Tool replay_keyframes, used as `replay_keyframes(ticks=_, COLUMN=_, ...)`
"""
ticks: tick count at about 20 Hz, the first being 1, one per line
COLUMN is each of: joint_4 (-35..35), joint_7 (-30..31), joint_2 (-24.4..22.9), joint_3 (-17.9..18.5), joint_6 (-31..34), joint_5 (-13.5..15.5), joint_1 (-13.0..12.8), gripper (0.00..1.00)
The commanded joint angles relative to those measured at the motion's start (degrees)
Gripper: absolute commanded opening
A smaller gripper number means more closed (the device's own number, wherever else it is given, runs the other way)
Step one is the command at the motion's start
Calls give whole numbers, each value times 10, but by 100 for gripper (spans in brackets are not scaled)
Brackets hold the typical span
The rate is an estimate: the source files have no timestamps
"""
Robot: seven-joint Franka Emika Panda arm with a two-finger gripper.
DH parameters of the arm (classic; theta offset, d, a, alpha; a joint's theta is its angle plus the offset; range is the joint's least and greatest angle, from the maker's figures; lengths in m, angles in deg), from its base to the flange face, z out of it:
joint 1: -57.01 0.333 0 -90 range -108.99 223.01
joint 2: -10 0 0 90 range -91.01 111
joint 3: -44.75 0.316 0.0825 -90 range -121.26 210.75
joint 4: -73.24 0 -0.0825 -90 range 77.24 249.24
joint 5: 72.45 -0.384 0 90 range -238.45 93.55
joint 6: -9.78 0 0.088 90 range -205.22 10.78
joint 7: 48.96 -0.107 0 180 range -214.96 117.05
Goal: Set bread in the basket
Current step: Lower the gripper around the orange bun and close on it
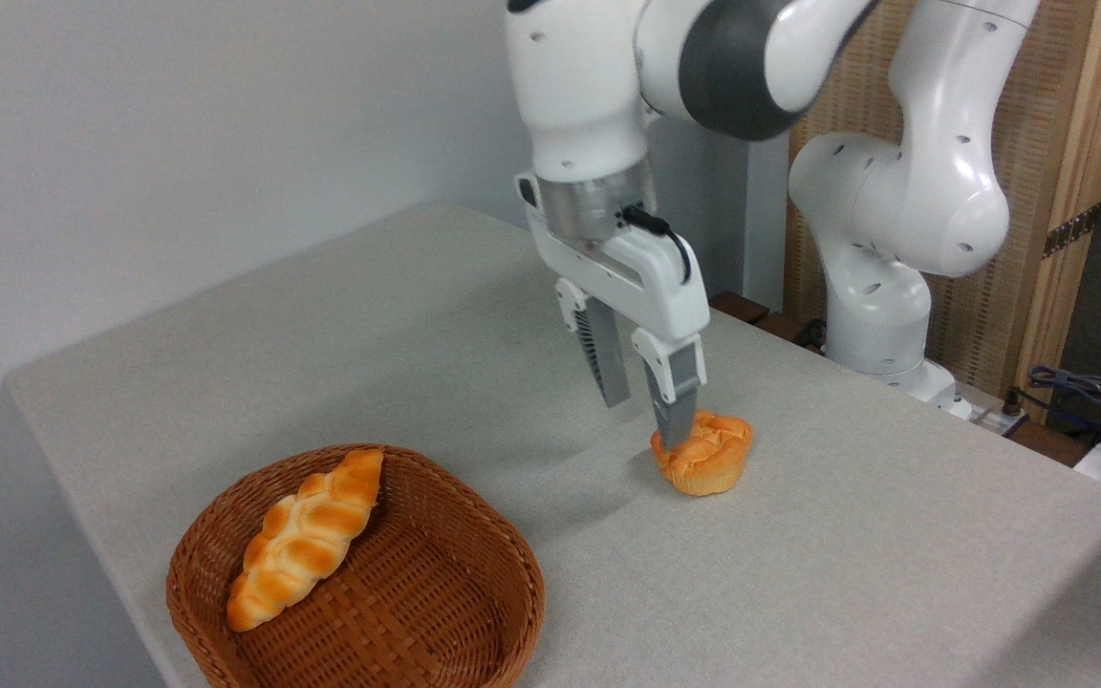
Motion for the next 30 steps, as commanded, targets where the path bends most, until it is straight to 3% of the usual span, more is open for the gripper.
replay_keyframes(ticks=1, joint_4=43, joint_7=-20, joint_2=-31, joint_3=-6, joint_6=-14, joint_5=-20, joint_1=11, gripper=100)
replay_keyframes(ticks=4, joint_4=55, joint_7=-20, joint_2=-30, joint_3=-6, joint_6=-15, joint_5=-35, joint_1=11, gripper=100)
replay_keyframes(ticks=12, joint_4=75, joint_7=-21, joint_2=-29, joint_3=-6, joint_6=-17, joint_5=-37, joint_1=13, gripper=100)
replay_keyframes(ticks=15, joint_4=84, joint_7=-20, joint_2=-29, joint_3=-6, joint_6=-18, joint_5=-66, joint_1=13, gripper=99)
replay_keyframes(ticks=17, joint_4=84, joint_7=-20, joint_2=-29, joint_3=-6, joint_6=-19, joint_5=-66, joint_1=13, gripper=79)
replay_keyframes(ticks=19, joint_4=84, joint_7=-20, joint_2=-29, joint_3=-6, joint_6=-19, joint_5=-66, joint_1=13, gripper=66)
replay_keyframes(ticks=24, joint_4=84, joint_7=-20, joint_2=-29, joint_3=-6, joint_6=-20, joint_5=-66, joint_1=13, gripper=58)
replay_keyframes(ticks=30, joint_4=82, joint_7=-20, joint_2=-29, joint_3=-6, joint_6=-21, joint_5=-66, joint_1=14, gripper=57)
